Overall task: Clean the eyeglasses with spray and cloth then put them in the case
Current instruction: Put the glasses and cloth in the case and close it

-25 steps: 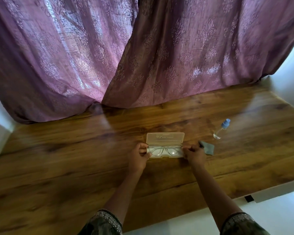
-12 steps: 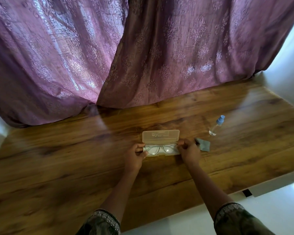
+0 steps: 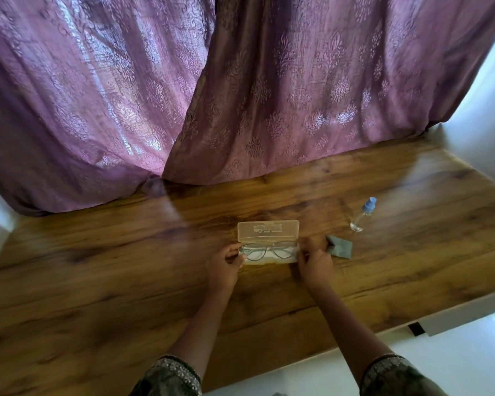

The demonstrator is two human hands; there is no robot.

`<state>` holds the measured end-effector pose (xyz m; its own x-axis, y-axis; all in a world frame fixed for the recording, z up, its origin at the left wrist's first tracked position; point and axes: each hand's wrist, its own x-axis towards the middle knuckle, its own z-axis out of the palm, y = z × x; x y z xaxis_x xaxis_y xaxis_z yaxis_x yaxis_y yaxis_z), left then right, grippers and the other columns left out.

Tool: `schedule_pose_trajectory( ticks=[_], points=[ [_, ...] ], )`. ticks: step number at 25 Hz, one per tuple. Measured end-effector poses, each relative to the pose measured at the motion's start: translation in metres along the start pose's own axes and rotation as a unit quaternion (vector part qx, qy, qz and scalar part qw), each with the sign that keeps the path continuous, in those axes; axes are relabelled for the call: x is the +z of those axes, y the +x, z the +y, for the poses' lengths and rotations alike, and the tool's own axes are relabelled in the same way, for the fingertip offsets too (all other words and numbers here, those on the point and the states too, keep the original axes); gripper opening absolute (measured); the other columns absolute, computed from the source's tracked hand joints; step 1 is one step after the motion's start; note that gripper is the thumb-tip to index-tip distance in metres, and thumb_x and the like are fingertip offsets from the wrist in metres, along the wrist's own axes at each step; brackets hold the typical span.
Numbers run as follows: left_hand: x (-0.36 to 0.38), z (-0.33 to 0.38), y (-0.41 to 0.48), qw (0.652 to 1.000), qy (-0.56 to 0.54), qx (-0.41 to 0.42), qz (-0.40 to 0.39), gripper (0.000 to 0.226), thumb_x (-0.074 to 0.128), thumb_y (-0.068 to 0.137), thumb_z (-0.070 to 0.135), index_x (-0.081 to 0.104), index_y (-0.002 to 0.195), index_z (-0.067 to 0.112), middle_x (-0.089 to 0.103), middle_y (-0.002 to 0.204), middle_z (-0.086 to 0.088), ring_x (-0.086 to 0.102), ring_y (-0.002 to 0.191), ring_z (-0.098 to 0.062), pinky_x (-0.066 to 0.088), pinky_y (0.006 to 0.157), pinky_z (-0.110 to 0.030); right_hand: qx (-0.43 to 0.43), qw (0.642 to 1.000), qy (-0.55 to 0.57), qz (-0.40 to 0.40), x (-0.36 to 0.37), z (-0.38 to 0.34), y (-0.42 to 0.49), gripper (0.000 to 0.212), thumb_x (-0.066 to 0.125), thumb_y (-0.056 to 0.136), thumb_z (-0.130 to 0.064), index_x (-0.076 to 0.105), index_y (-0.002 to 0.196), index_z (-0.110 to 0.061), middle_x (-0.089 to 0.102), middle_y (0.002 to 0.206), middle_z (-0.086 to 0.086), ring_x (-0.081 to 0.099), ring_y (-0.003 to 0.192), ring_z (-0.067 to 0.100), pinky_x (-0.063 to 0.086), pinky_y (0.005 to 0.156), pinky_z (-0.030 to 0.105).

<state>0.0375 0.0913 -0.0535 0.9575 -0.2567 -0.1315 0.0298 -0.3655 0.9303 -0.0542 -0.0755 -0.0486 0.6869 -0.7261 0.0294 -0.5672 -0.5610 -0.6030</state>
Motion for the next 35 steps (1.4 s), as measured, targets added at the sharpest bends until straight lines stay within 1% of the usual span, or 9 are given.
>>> schedule_pose_trajectory(
  ticks=[3,6,10,14,17,19,22,30,35],
  points=[
    [0.001,-0.001,-0.001,1.0,-0.013,-0.015,0.0,0.033,0.064,0.083,0.01,0.062,0.116,0.012,0.067,0.111,-0.014,0.066,0.092,-0.02,0.056,0.074,-0.025,-0.013,0.999,0.03,-0.001,-0.001,-0.001,-0.002,0.028,0.052,0.091,-0.02,0.058,0.118,-0.016,0.07,0.096,0.017,0.065,0.084,0.032,0.052,0.066,0.036],
    [0.002,0.0,0.0,1.0,-0.007,-0.016,0.001,0.03,0.059,0.088,0.013,0.061,0.118,0.011,0.068,0.111,-0.013,0.066,0.087,-0.02,0.05,0.065,-0.014,-0.012,0.999,0.039,-0.006,-0.002,-0.001,-0.001,0.029,0.052,0.091,-0.017,0.058,0.119,-0.015,0.069,0.099,0.015,0.064,0.085,0.03,0.053,0.069,0.037],
    [0.002,0.0,0.003,0.999,-0.026,-0.036,-0.002,0.031,0.057,0.088,0.007,0.06,0.118,0.01,0.066,0.113,-0.013,0.064,0.083,-0.014,0.055,0.069,-0.018,-0.017,0.999,0.032,-0.019,-0.003,-0.001,0.0,0.027,0.053,0.09,-0.016,0.06,0.115,-0.01,0.067,0.101,0.017,0.063,0.085,0.03,0.052,0.07,0.037],
    [0.002,-0.002,0.006,0.999,-0.037,-0.039,-0.001,0.032,0.058,0.087,0.003,0.06,0.118,0.009,0.065,0.112,-0.014,0.06,0.077,-0.008,0.054,0.061,-0.012,-0.035,0.998,-0.015,-0.048,-0.007,0.0,0.0,0.032,0.049,0.093,-0.022,0.057,0.122,-0.013,0.06,0.115,0.015,0.061,0.094,0.031,0.049,0.075,0.035],
    [0.004,0.0,0.006,0.998,-0.052,-0.043,-0.006,0.034,0.056,0.088,0.005,0.058,0.122,0.01,0.063,0.115,-0.012,0.059,0.077,-0.004,0.056,0.07,-0.018,-0.057,0.99,-0.097,-0.085,-0.008,-0.002,-0.004,0.039,0.041,0.095,-0.02,0.045,0.134,-0.017,0.051,0.126,0.013,0.057,0.103,0.031,0.049,0.081,0.038],
    [0.003,0.001,0.006,0.998,-0.049,-0.04,-0.007,0.034,0.054,0.09,0.007,0.057,0.123,0.011,0.061,0.119,-0.01,0.06,0.079,-0.006,0.056,0.068,-0.016,-0.059,0.983,-0.137,-0.105,-0.007,-0.005,-0.01,0.047,0.038,0.095,-0.015,0.033,0.141,-0.018,0.045,0.132,0.012,0.051,0.114,0.031,0.047,0.086,0.038],
    [0.002,-0.001,0.007,0.998,-0.047,-0.04,-0.017,0.034,0.054,0.09,0.008,0.057,0.123,0.012,0.059,0.124,-0.012,0.059,0.081,-0.006,0.055,0.067,-0.015,-0.044,0.984,-0.137,-0.107,-0.006,-0.008,-0.014,0.052,0.036,0.094,-0.011,0.026,0.144,-0.017,0.04,0.139,0.011,0.043,0.123,0.03,0.044,0.093,0.038],
    [0.004,-0.005,0.008,0.998,-0.051,-0.038,-0.006,0.033,0.057,0.087,0.002,0.059,0.119,0.009,0.065,0.114,-0.016,0.061,0.078,-0.008,0.053,0.06,-0.008,-0.042,0.992,-0.091,-0.082,-0.005,-0.006,-0.016,0.051,0.039,0.092,-0.012,0.032,0.142,-0.017,0.046,0.134,0.014,0.052,0.112,0.031,0.047,0.088,0.039],
    [0.007,-0.003,0.007,0.998,-0.041,-0.048,0.002,0.029,0.048,0.094,0.017,0.058,0.121,0.011,0.063,0.118,-0.013,0.066,0.09,-0.021,0.055,0.067,-0.016,-0.038,0.997,-0.046,-0.052,-0.007,-0.006,-0.016,0.047,0.042,0.093,-0.014,0.036,0.14,-0.013,0.053,0.127,0.017,0.056,0.108,0.031,0.048,0.086,0.038]
  ],
)
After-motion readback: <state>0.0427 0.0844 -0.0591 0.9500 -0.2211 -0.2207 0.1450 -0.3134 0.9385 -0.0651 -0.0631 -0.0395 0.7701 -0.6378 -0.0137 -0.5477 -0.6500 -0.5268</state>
